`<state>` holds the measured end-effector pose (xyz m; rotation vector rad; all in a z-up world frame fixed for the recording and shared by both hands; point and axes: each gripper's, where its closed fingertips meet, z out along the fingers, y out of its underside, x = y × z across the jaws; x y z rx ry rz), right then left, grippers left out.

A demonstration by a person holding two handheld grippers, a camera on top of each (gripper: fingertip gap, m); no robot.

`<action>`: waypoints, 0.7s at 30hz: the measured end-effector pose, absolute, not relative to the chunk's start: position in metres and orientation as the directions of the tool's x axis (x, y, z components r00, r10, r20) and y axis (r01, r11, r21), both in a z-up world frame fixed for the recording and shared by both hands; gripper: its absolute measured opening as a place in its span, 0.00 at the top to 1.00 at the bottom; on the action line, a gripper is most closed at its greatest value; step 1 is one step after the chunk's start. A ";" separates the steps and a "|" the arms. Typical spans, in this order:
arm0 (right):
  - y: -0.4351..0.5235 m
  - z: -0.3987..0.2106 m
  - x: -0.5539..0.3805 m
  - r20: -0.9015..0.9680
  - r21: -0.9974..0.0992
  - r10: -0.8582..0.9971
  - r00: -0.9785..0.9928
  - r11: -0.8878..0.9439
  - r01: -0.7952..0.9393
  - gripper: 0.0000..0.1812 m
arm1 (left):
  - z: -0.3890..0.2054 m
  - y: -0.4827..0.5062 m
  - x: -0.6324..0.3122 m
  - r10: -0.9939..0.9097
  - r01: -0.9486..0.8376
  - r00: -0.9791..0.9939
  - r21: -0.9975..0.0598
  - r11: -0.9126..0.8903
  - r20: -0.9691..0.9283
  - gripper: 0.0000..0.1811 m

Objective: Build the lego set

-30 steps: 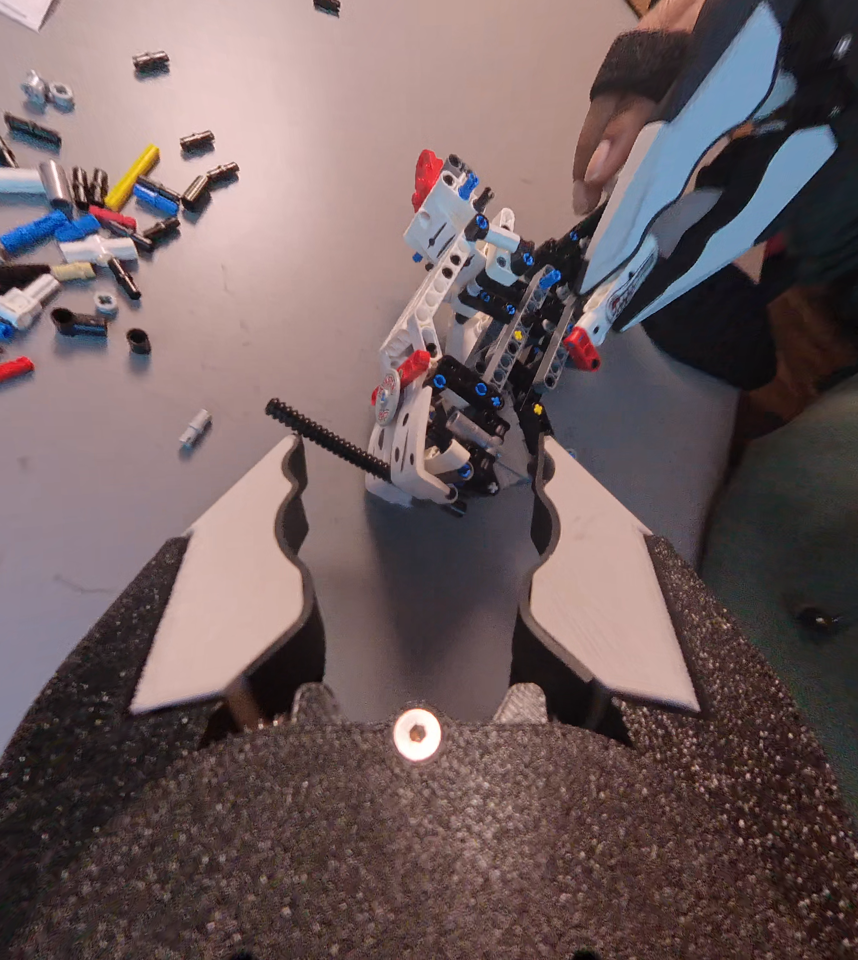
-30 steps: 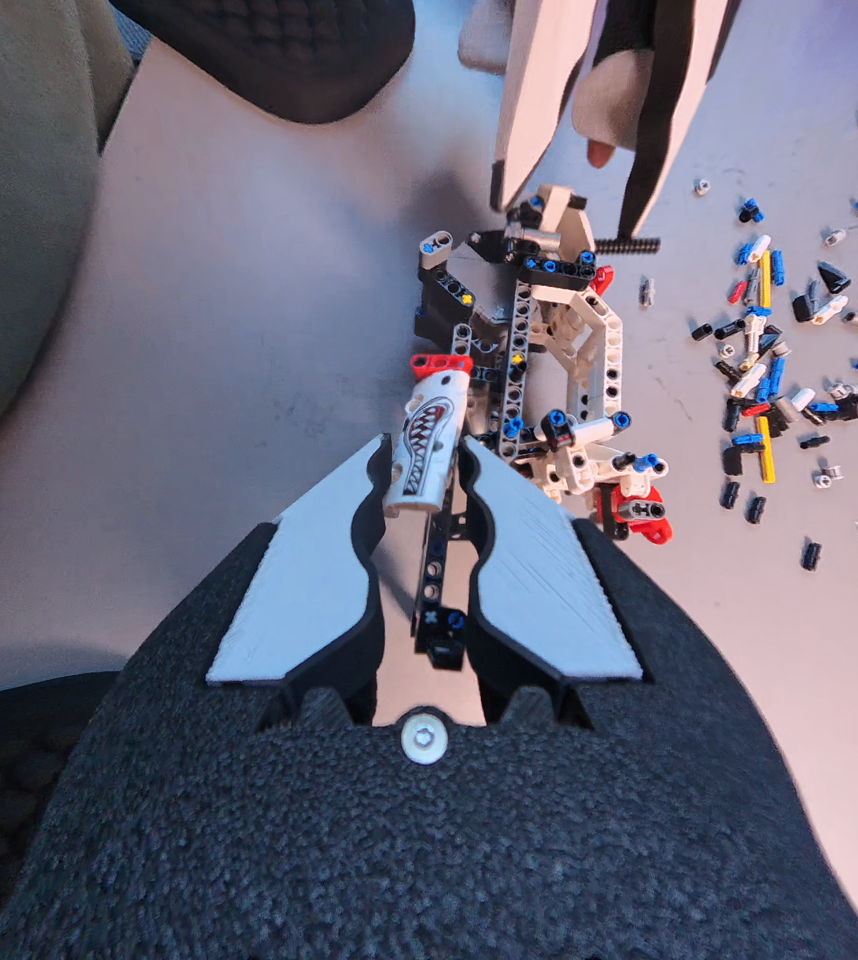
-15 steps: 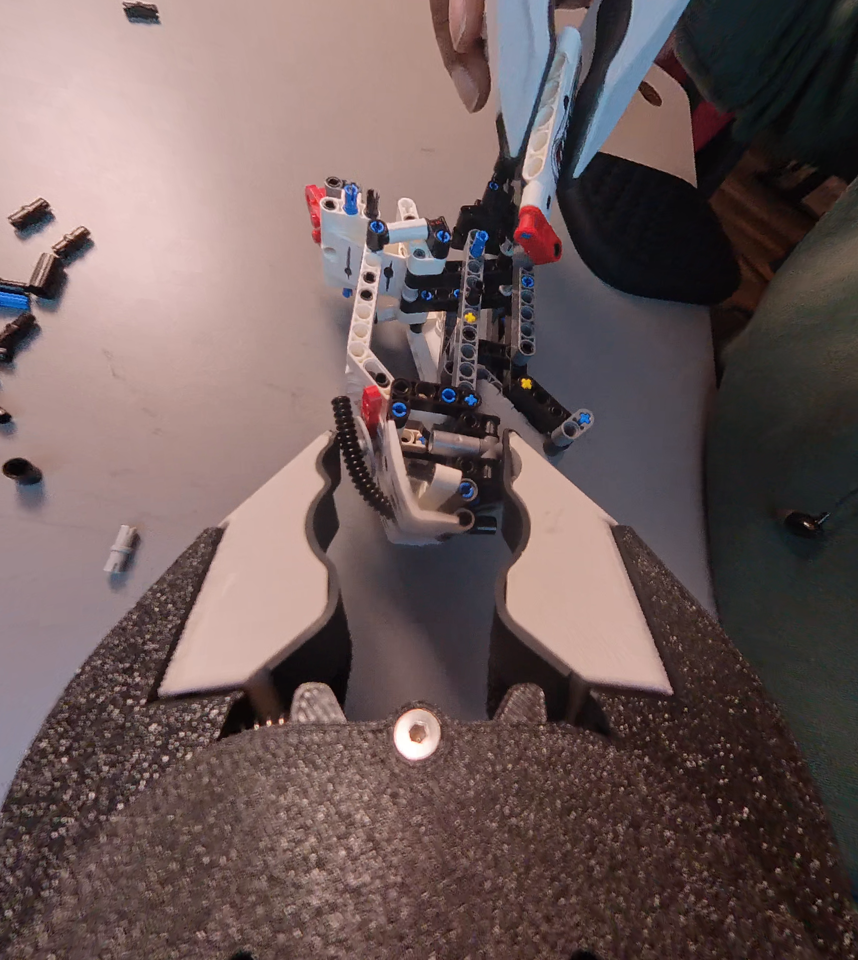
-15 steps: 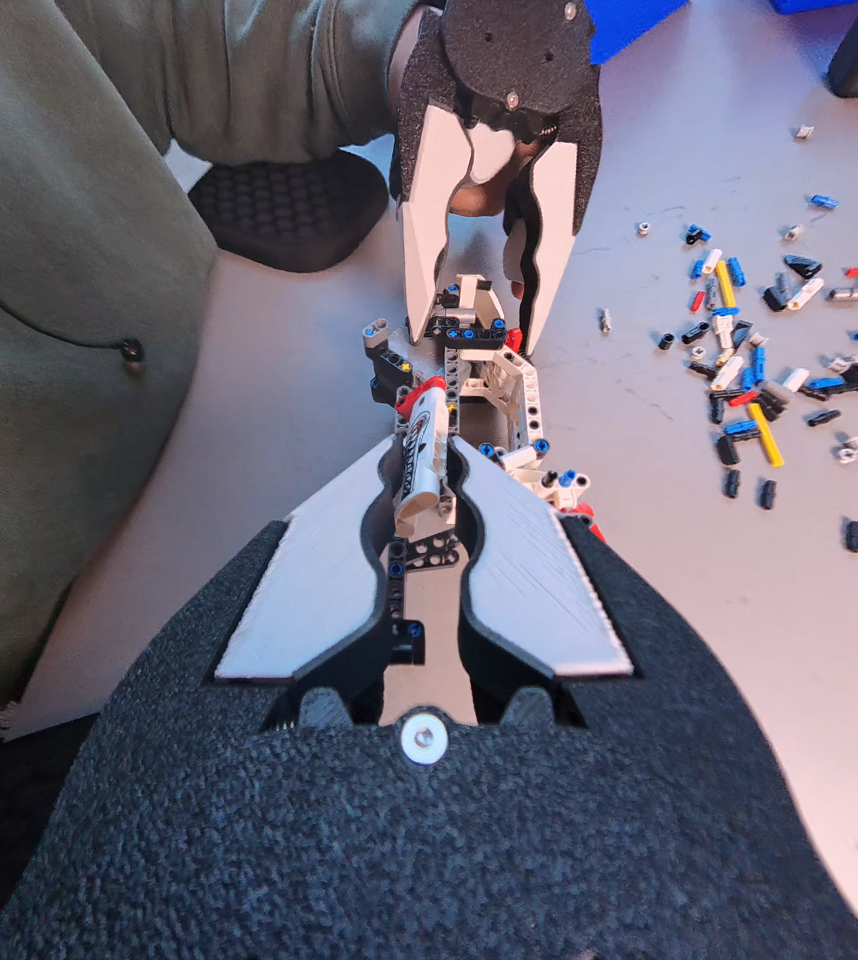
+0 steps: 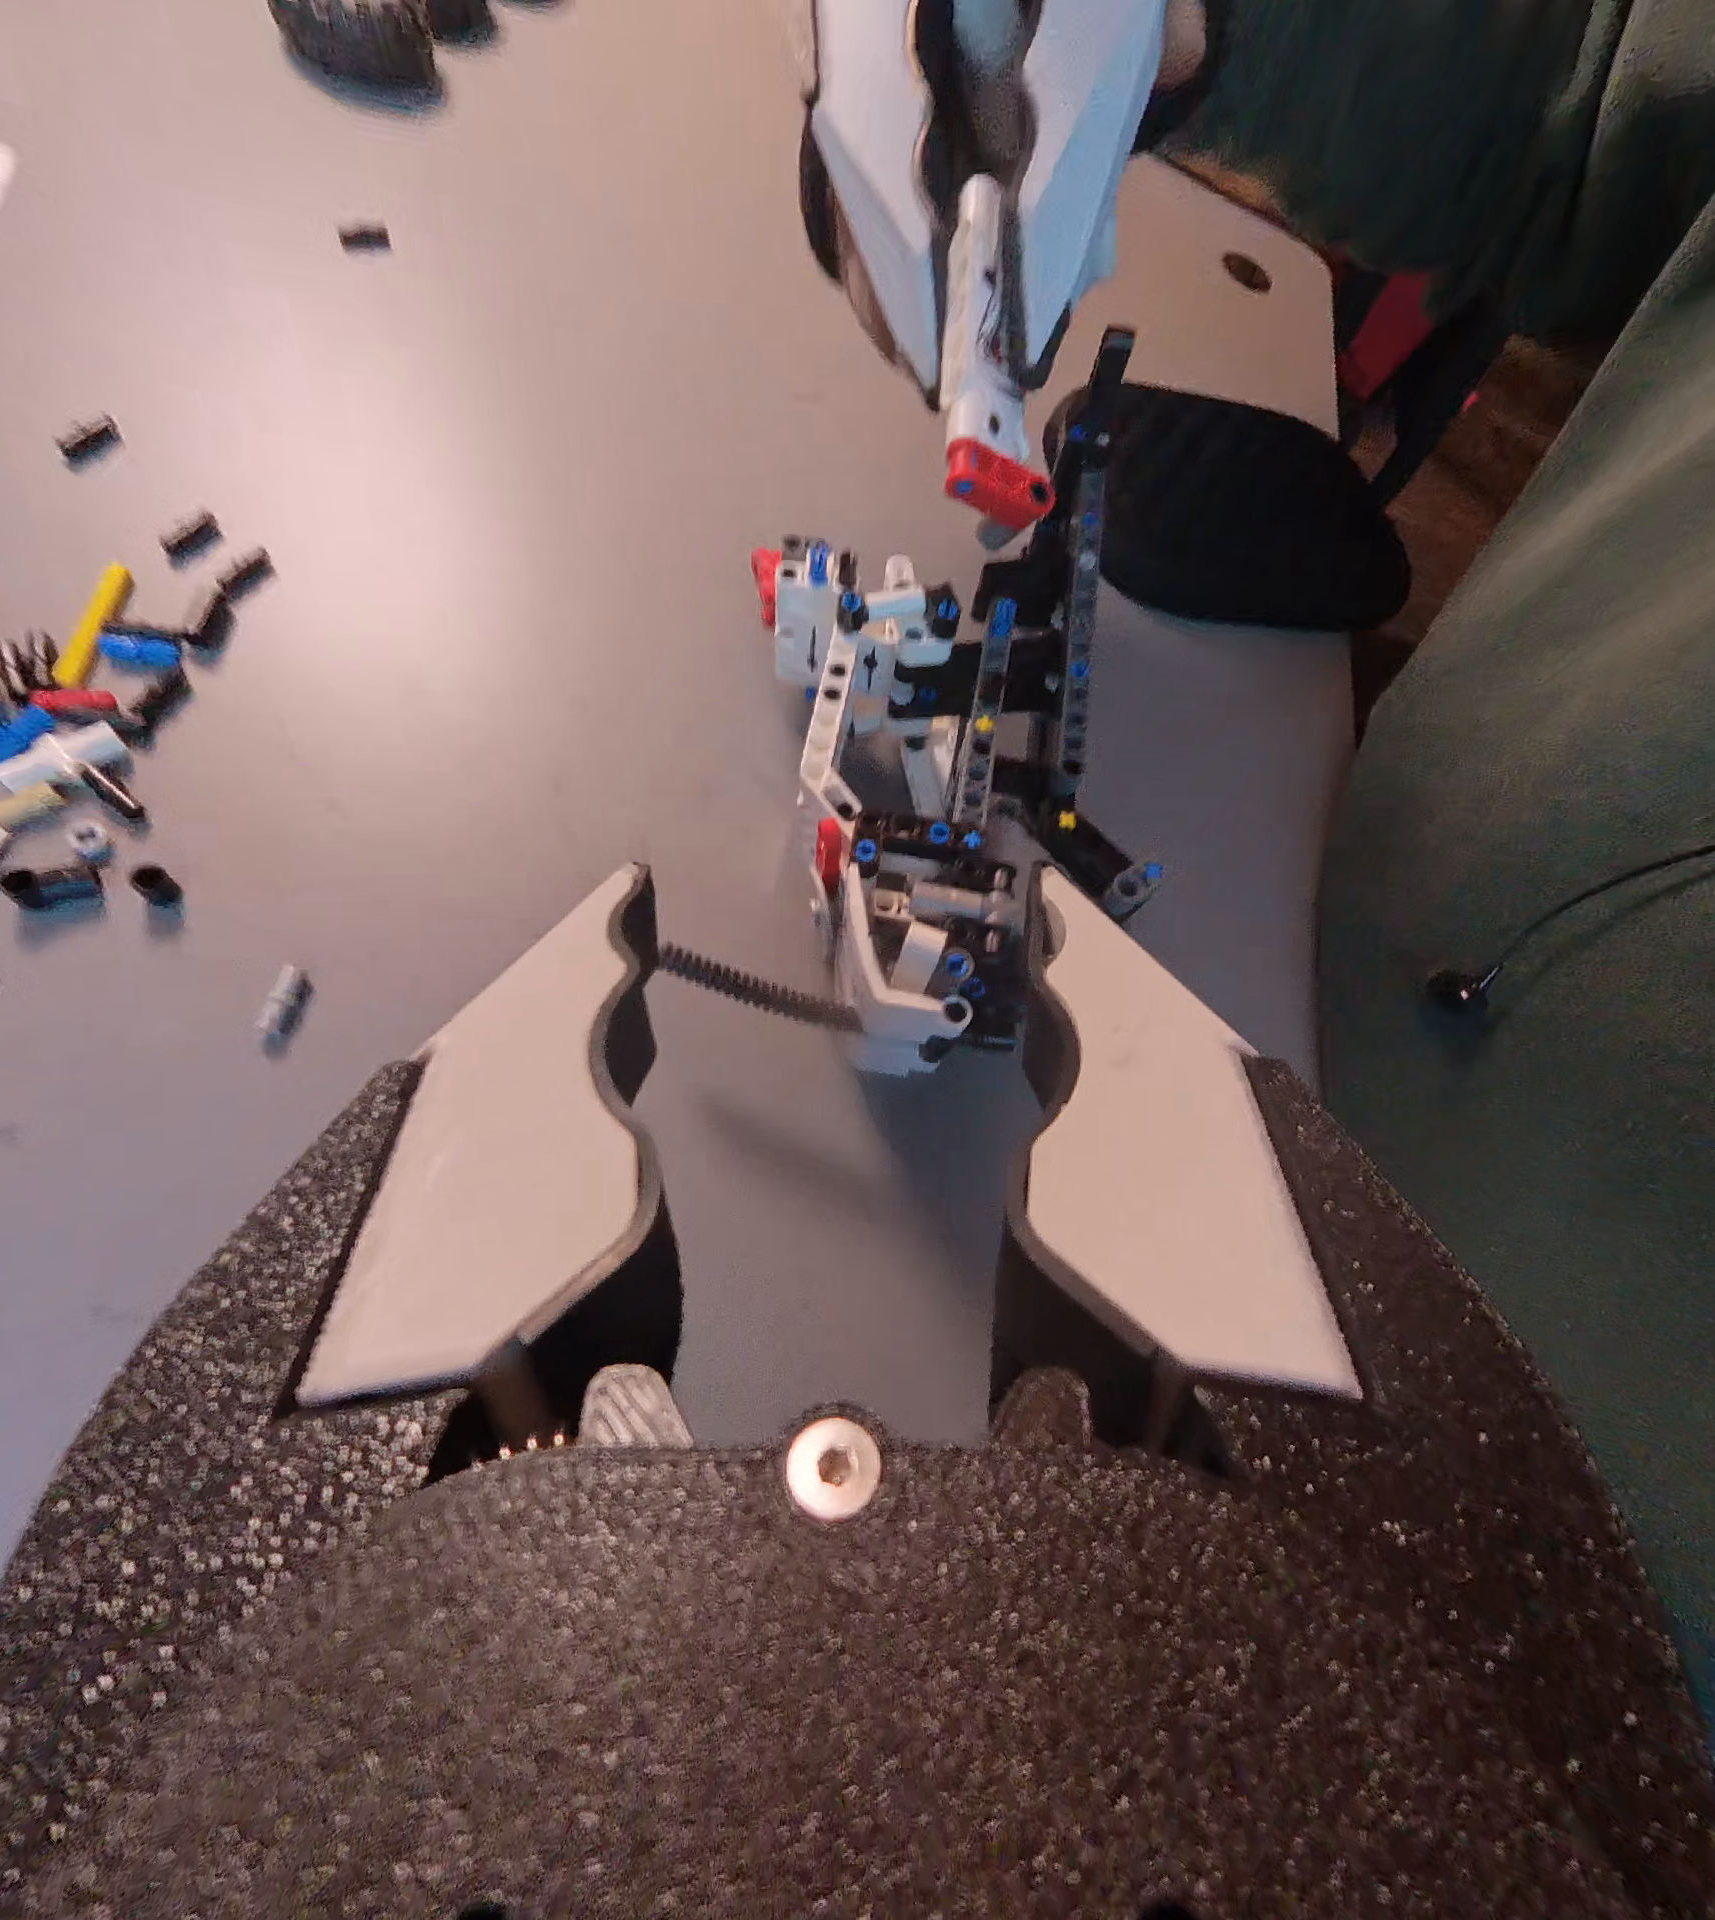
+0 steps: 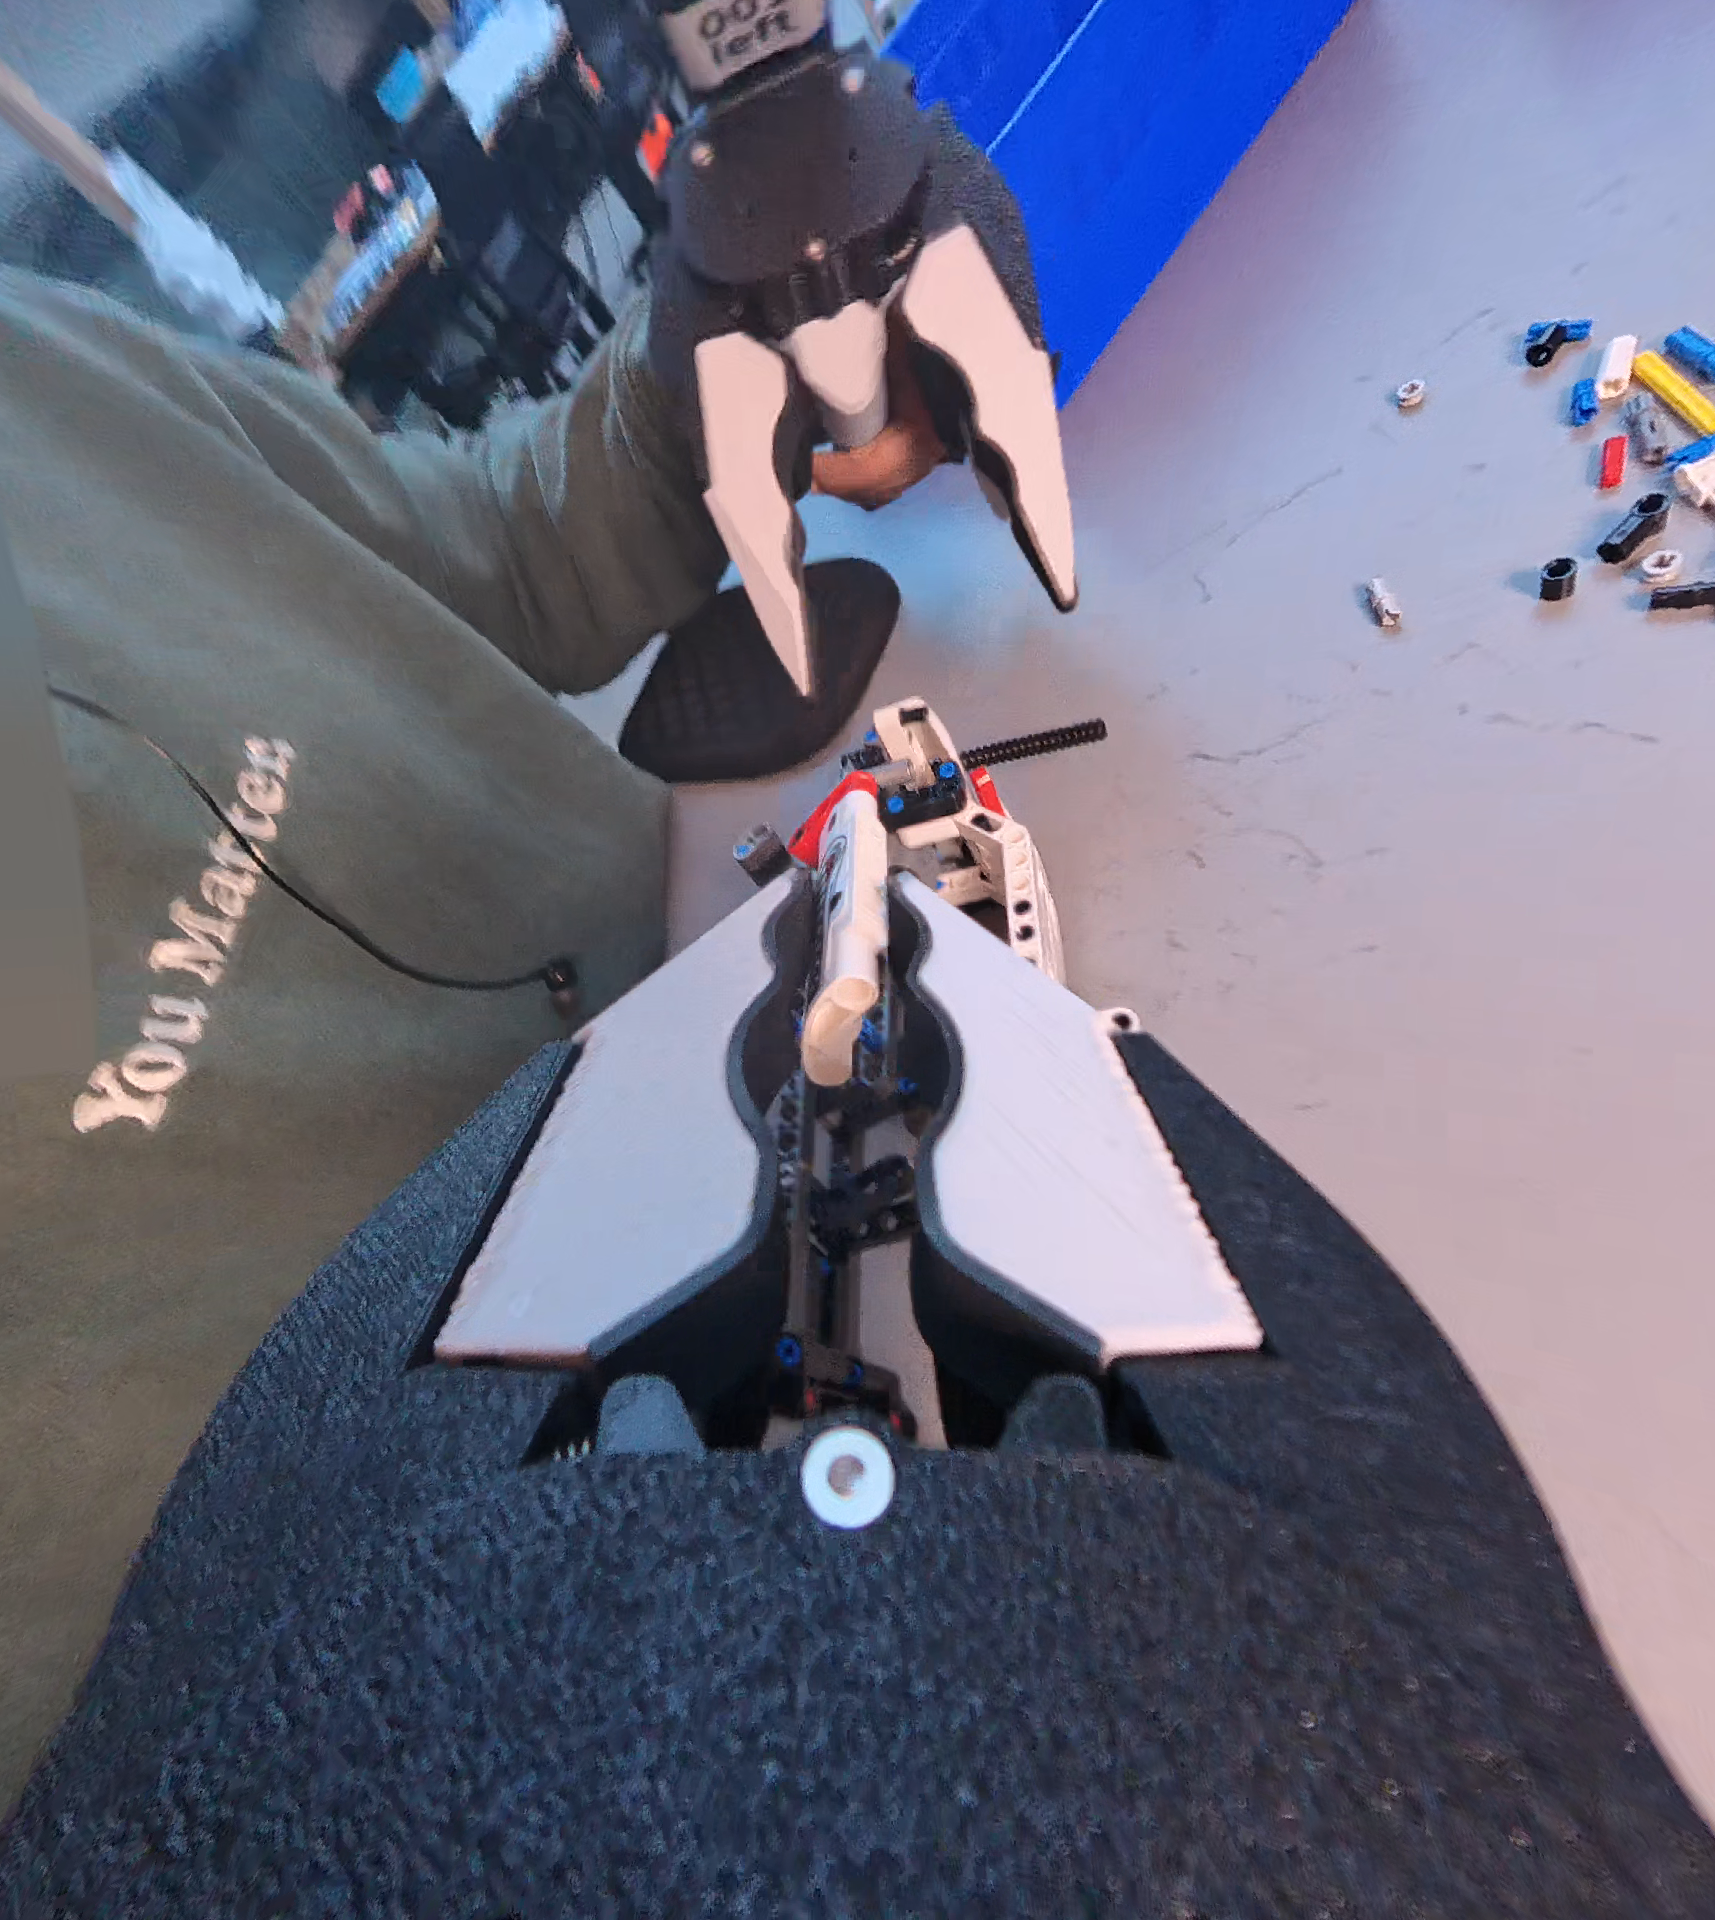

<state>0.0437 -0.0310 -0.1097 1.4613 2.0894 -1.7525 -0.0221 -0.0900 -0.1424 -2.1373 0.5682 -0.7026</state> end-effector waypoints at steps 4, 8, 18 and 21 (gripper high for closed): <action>-0.031 -0.092 0.032 -0.713 -0.669 0.501 -0.491 -0.277 0.690 0.93 | -0.106 -0.066 0.001 -0.616 -0.169 0.773 -0.885 -0.433 0.154 0.65; -0.034 -0.082 0.022 -0.760 -0.636 0.449 -0.470 -0.361 0.682 0.93 | -0.099 -0.043 0.026 -0.622 -0.297 0.781 -0.906 -0.303 -0.048 0.70; -0.037 -0.085 0.025 -0.716 -0.680 0.502 -0.485 -0.346 0.646 0.88 | -0.101 -0.042 0.036 -0.655 -0.224 0.754 -0.918 -0.326 0.049 0.86; -0.023 -0.093 0.029 -0.383 -0.857 0.717 -0.582 -0.039 0.515 0.77 | -0.105 -0.047 0.034 -0.638 -0.080 0.731 -0.897 -0.435 0.244 0.86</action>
